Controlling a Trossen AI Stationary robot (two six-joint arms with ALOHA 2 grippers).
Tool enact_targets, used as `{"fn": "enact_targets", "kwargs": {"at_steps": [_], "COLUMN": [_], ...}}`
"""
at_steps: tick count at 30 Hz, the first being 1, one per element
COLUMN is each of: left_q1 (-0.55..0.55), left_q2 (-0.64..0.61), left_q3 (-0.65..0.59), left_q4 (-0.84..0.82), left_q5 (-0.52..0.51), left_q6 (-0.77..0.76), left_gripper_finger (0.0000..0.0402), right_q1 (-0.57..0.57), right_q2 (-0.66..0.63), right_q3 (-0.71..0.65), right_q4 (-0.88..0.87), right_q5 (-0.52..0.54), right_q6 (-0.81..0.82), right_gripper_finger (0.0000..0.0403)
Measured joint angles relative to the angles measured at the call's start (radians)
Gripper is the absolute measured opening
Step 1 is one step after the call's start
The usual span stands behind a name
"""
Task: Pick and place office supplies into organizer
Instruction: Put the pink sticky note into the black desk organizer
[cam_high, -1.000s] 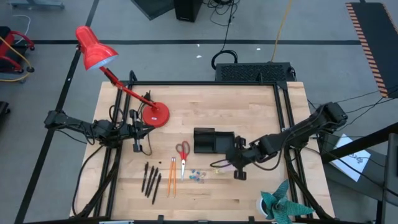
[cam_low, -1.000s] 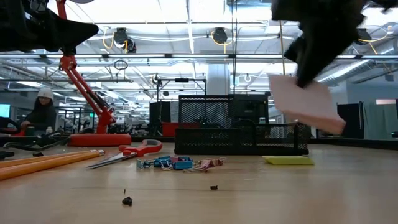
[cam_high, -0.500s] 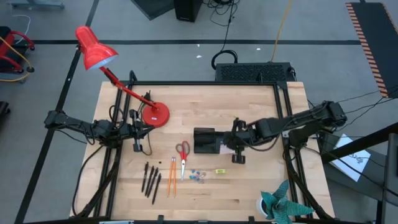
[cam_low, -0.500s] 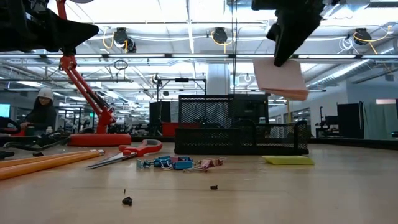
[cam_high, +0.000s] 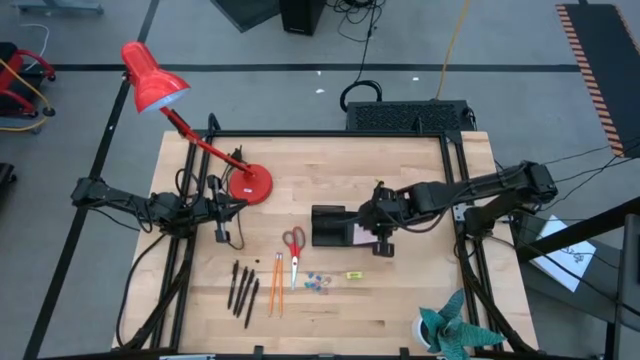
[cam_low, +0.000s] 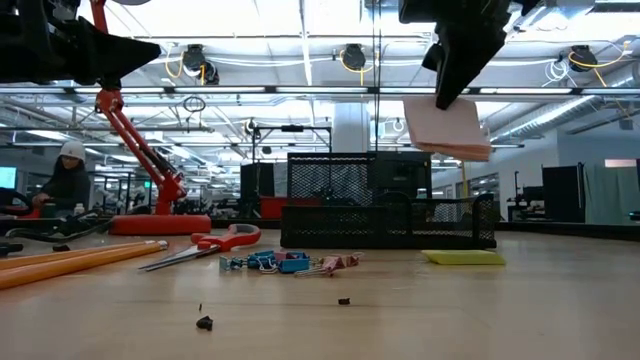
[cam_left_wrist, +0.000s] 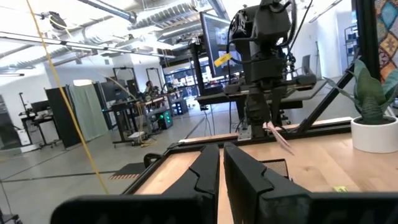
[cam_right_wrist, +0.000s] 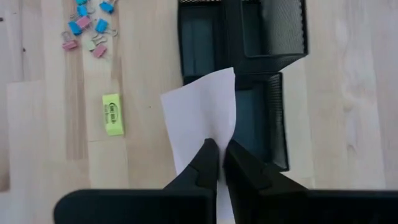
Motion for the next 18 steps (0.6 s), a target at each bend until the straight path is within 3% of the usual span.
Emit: {"fn": "enact_targets", "kwargs": {"at_steps": [12, 18], "left_q1": [0.0, 0.0], "left_q2": [0.0, 0.0], "left_q3": [0.0, 0.0], "left_q4": [-0.002, -0.008], "left_q5": [-0.001, -0.006], "left_q6": [0.0, 0.0], "left_gripper_finger": [0.0033, 0.0033], "right_q1": [-0.114, -0.163], "right_q2": [0.079, 0.094], "right_q3": [-0.012, -0.089], "right_q4": [0.032, 0.128], "right_q5": [-0.028, -0.076], "right_q6": [-0.137, -0.14], "right_gripper_finger": [0.0009, 0.0009]}}
